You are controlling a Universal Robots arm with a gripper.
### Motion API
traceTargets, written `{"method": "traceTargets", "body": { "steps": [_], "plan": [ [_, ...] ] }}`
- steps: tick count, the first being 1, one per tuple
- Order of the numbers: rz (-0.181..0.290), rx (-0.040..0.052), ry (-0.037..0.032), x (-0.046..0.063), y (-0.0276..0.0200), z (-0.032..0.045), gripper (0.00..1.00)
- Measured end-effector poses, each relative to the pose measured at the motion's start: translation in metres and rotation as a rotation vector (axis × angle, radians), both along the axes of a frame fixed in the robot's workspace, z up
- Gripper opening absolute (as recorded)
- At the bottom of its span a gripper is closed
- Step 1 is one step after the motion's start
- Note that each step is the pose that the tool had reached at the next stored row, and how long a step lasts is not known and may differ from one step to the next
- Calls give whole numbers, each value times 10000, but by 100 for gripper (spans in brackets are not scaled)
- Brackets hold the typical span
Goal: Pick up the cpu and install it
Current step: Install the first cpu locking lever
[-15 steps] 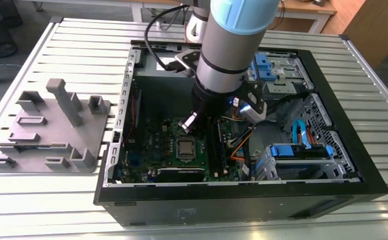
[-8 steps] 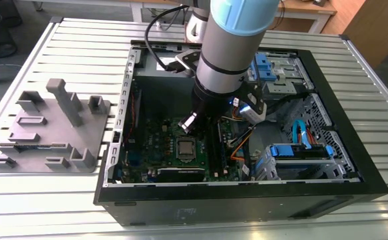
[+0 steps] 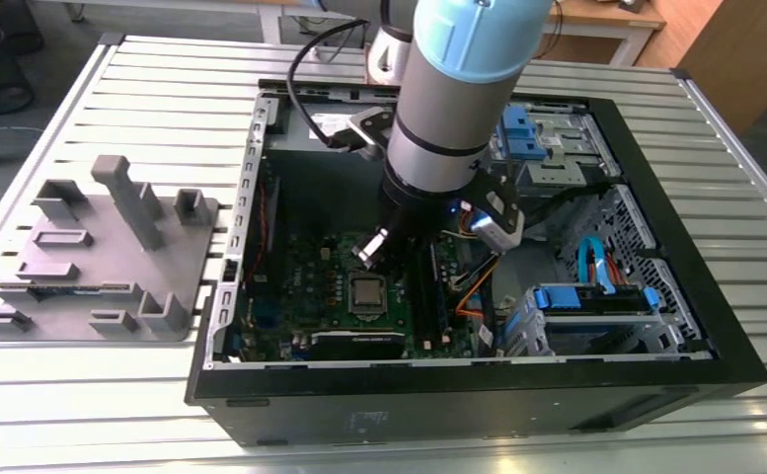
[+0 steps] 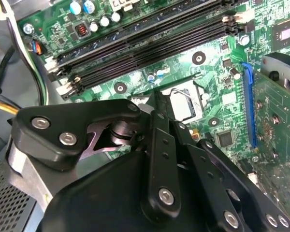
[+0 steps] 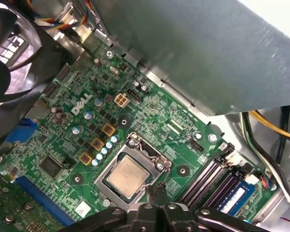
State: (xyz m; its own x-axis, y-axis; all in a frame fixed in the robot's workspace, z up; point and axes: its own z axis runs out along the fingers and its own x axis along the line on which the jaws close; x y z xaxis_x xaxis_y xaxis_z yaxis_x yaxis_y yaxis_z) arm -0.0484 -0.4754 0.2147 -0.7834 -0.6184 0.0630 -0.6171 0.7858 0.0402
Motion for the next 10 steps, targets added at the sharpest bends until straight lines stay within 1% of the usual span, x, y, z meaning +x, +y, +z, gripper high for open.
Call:
{"method": "traceTargets", "body": {
  "steps": [8, 10],
  "plan": [
    [-252, -269, 0, -1, -14, -40, 11],
    [-356, -306, -6, -1, -19, -44, 11]
  ]
}}
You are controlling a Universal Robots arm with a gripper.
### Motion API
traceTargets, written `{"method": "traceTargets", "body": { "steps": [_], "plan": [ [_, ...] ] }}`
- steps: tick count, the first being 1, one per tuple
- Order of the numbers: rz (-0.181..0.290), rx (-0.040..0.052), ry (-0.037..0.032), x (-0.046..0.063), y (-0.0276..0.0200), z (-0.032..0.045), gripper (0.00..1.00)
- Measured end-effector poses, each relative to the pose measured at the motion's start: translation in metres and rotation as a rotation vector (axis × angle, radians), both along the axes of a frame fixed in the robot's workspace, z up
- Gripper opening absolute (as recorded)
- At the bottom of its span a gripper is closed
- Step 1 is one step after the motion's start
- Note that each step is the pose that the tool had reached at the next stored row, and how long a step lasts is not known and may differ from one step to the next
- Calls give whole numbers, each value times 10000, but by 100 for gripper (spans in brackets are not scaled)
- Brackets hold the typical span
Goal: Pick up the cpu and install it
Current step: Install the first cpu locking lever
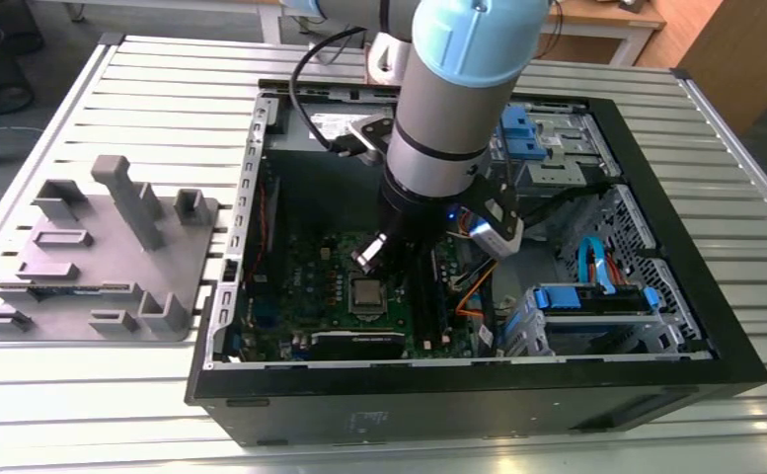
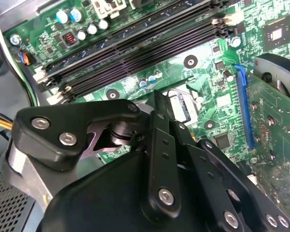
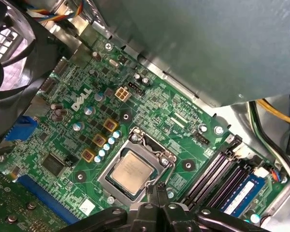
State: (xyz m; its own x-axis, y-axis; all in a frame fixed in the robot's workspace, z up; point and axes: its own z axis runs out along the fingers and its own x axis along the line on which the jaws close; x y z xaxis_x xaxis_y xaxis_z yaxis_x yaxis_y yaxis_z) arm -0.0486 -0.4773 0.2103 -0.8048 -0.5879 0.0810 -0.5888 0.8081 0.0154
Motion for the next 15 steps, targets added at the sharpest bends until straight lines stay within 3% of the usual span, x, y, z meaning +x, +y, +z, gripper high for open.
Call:
{"method": "traceTargets", "body": {
  "steps": [15],
  "plan": [
    [-1171, -96, -114, 0, -23, -42, 11]
  ]
}}
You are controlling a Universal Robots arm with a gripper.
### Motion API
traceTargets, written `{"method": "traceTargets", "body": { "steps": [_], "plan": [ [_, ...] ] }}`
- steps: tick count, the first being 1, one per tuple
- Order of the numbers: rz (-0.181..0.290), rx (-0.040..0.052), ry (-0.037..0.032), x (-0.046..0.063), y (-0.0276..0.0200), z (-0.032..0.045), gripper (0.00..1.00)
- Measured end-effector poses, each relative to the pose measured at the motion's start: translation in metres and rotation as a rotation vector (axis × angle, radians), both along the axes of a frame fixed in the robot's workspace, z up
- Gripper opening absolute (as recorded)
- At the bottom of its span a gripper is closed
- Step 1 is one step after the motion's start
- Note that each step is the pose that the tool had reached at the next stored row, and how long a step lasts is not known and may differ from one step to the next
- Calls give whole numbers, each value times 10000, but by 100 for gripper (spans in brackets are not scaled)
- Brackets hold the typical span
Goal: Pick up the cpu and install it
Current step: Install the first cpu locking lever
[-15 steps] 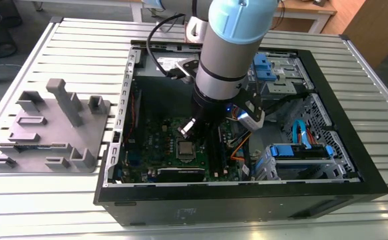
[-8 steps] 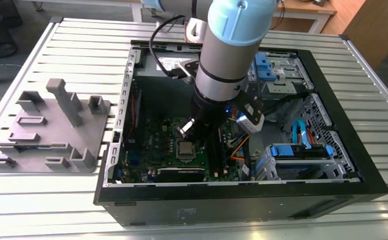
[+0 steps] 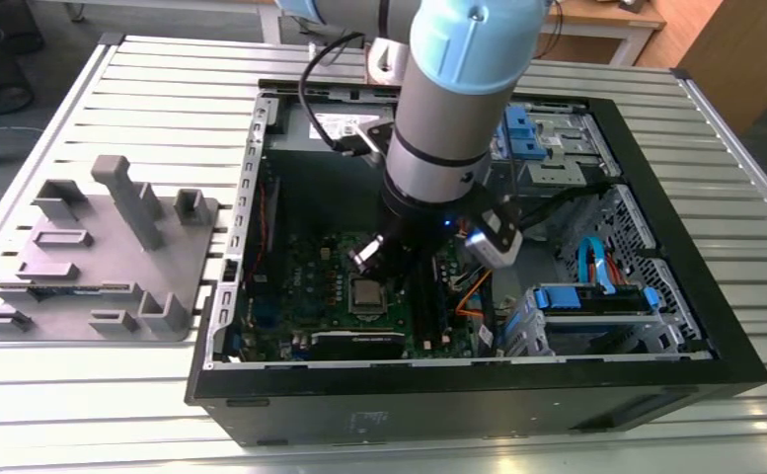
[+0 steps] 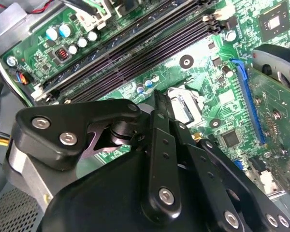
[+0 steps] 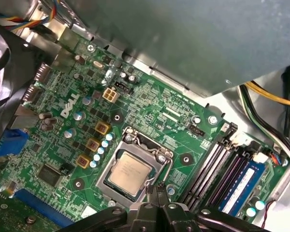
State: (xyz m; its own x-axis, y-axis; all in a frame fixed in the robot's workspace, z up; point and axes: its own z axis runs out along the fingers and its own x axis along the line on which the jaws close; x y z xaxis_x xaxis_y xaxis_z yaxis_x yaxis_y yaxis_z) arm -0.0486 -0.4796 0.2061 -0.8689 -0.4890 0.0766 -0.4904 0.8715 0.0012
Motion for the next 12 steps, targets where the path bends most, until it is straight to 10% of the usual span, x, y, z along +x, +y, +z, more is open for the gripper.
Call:
{"method": "traceTargets", "body": {
  "steps": [12],
  "plan": [
    [-590, -132, -32, 0, -36, -34, 11]
  ]
}}
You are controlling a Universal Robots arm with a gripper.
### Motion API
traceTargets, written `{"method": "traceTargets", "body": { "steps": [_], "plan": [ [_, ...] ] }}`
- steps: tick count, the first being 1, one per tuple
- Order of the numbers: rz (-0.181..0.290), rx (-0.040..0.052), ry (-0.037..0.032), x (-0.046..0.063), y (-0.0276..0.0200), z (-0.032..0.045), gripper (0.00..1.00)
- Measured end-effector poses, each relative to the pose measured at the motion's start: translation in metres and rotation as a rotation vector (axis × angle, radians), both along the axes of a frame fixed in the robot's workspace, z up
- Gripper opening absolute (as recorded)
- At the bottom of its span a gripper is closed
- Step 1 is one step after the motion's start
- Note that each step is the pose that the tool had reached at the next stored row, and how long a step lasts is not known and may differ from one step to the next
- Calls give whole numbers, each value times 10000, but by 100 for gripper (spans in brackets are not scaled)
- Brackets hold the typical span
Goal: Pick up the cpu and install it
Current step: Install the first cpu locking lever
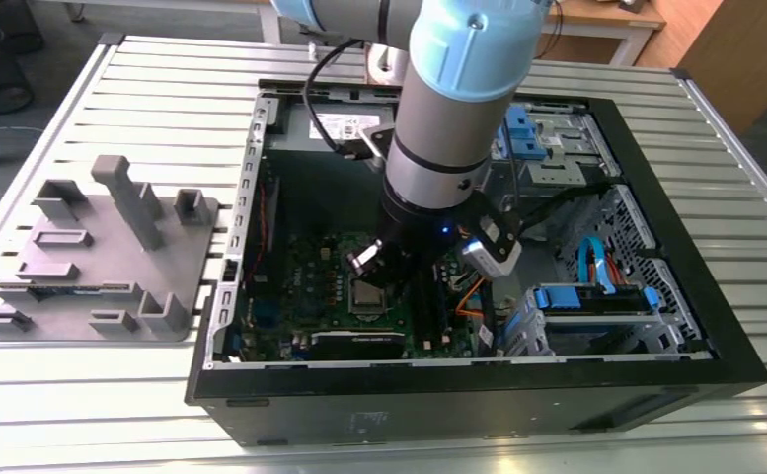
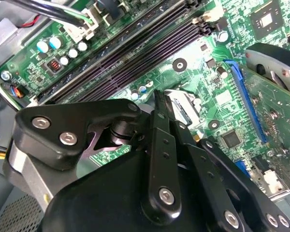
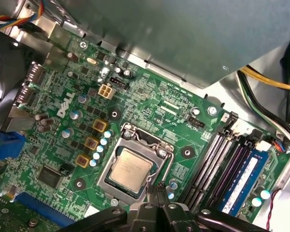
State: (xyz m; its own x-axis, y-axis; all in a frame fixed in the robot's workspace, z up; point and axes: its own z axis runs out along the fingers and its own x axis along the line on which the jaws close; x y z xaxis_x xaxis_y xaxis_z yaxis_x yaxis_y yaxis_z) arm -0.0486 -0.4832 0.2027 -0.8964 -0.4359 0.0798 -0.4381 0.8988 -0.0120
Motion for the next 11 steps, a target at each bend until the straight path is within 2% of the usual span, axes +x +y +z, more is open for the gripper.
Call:
{"method": "traceTargets", "body": {
  "steps": [6, 11],
  "plan": [
    [-212, -3, -8, -1, -29, -31, 11],
    [-267, -3, -7, -1, -31, -34, 11]
  ]
}}
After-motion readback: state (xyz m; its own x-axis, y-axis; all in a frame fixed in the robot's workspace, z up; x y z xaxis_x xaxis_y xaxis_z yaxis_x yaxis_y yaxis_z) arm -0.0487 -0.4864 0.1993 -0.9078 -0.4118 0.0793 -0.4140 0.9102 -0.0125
